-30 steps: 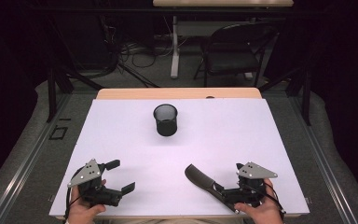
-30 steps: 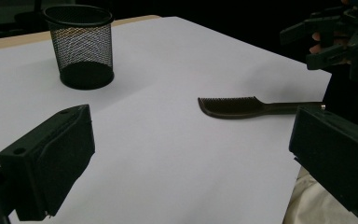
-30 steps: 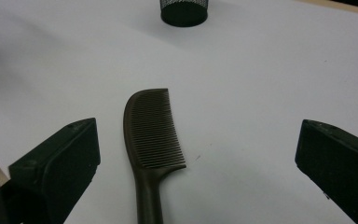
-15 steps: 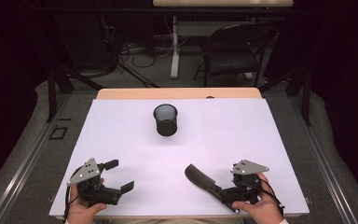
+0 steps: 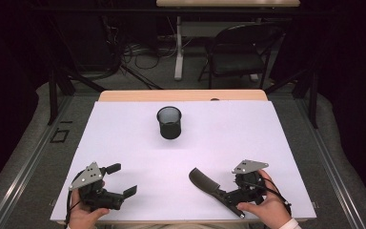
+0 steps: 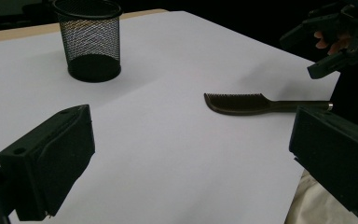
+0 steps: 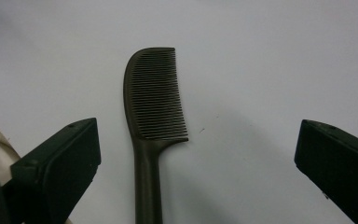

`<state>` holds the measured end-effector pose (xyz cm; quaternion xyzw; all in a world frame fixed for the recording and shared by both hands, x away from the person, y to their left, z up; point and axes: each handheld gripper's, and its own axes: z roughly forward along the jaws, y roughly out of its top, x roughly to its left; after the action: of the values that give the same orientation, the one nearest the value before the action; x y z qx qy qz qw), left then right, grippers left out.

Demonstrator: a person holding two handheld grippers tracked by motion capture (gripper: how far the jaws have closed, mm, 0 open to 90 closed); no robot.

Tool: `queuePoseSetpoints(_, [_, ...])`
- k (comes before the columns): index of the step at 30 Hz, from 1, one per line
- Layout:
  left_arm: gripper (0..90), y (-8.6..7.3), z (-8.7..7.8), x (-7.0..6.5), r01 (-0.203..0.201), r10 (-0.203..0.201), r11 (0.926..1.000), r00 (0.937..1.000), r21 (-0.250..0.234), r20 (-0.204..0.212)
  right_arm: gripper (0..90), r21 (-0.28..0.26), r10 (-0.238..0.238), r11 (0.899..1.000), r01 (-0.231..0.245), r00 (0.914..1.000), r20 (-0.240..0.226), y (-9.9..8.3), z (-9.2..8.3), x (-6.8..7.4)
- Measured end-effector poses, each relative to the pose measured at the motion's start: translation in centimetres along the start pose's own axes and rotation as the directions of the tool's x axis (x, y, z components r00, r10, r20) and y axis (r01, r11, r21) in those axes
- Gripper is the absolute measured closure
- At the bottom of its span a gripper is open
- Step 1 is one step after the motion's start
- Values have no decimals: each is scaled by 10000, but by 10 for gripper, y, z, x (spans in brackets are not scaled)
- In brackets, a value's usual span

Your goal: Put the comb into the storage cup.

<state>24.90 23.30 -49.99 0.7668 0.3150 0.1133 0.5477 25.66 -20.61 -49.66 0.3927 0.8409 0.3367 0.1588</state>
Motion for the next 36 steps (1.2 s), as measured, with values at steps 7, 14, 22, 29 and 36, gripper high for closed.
queuePoseSetpoints(7, [3, 0, 1, -2, -48, 48, 10000, 10000, 13, 5, 49, 206, 120, 9997, -121, 9999, 38, 4, 0, -2])
queuePoseSetpoints(14, [3, 0, 1, -2, -41, 41, 10000, 10000, 51, -7, 49, 497, -3, 9988, 2, 10000, 22, 8, 0, -3])
queuePoseSetpoints(22, [3, 0, 1, -1, -76, 75, 10000, 9998, 47, 195, 115, 1047, -46, 9945, 69, 9997, -222, 13, 2, -5])
queuePoseSetpoints(29, [3, 0, 2, -1, -71, 70, 10000, 9999, 69, 148, 145, 1438, -339, 9888, 390, 9987, -381, 17, 6, -4])
queuePoseSetpoints(36, [3, 0, 2, -1, -109, 107, 9999, 9998, 124, 162, 200, 1780, -617, 9815, 705, 9966, -547, 23, 11, -1])
